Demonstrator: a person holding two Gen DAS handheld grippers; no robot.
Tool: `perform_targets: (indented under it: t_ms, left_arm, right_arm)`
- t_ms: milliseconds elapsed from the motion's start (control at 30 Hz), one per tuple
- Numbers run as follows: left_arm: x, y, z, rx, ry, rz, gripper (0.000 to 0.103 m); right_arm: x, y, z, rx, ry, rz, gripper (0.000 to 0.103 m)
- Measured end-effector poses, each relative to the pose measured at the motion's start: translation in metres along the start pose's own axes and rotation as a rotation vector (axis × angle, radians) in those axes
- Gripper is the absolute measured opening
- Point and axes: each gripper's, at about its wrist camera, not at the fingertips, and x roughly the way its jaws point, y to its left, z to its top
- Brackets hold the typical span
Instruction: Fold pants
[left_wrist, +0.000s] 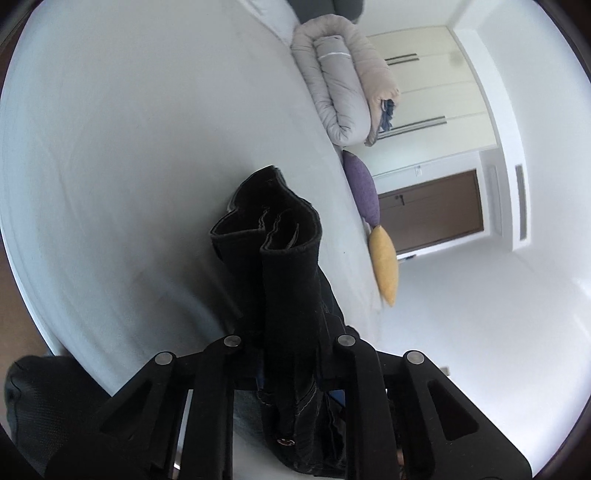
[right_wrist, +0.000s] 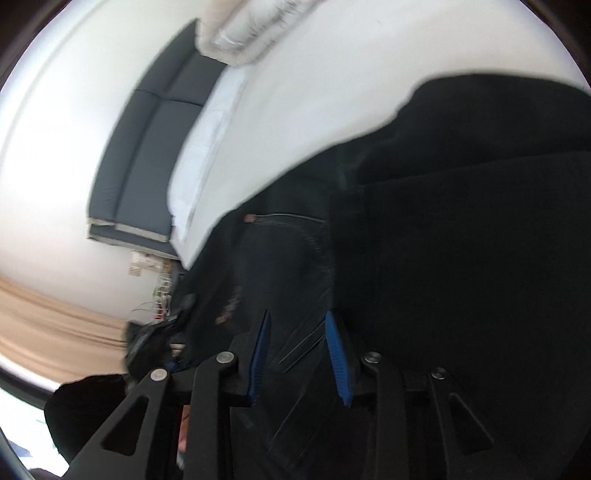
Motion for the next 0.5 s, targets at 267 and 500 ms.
perform_targets:
  t_ms: [267,500]
  left_arm:
    - [0.005,-0.074,-0.01,0.227,-0.03,0.07,0.015]
    - [0.018,-0.17,-0.047,0.531,-0.02,0.082,0.015]
  right_arm:
    - [0.008,-0.025,0.003,0.082,-0.047,-0.018,0.0]
    - [0.003,-0.025,0.001,0.066,-0.059,0.017,0.0]
